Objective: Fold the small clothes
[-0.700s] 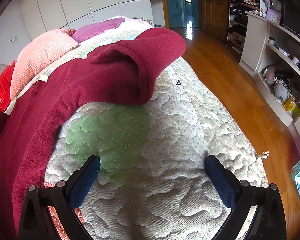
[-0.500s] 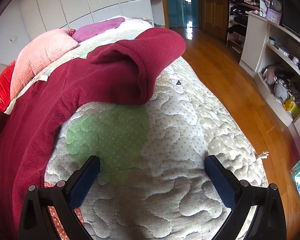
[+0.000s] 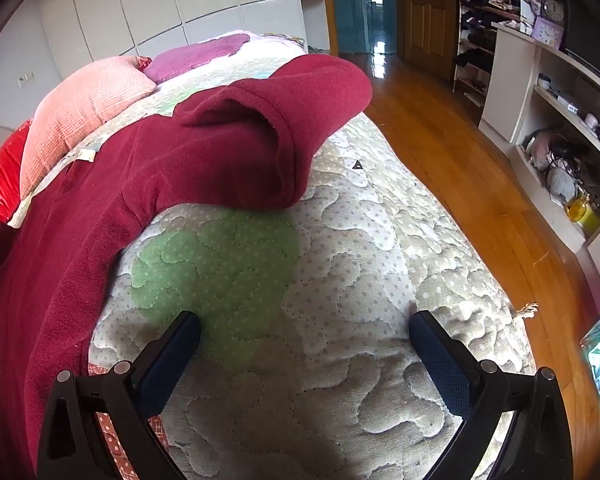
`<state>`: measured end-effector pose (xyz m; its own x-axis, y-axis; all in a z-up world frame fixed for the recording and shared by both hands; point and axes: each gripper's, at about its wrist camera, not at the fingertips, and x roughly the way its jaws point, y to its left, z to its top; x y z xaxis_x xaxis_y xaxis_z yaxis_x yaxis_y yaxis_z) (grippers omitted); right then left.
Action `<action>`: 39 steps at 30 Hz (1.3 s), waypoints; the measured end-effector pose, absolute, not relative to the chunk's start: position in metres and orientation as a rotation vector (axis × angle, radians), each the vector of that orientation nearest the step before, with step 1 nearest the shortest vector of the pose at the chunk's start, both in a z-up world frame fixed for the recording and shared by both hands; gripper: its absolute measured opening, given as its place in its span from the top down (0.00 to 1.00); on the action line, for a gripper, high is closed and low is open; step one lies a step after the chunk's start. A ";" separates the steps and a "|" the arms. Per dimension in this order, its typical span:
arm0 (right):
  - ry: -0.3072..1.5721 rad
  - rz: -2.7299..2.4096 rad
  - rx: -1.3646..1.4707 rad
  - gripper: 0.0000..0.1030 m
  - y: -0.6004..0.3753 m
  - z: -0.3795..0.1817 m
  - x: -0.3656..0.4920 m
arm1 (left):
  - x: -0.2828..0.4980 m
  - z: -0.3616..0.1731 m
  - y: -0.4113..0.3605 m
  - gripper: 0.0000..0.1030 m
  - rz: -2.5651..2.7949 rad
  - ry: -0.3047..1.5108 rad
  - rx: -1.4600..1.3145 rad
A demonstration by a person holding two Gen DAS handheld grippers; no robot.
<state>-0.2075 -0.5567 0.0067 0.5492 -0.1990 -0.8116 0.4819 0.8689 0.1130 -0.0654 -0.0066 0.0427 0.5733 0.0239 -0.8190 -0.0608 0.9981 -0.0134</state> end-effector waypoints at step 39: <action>0.730 -0.063 0.221 0.00 -0.358 0.119 -0.172 | -0.097 0.121 -0.123 0.05 -0.220 0.746 0.029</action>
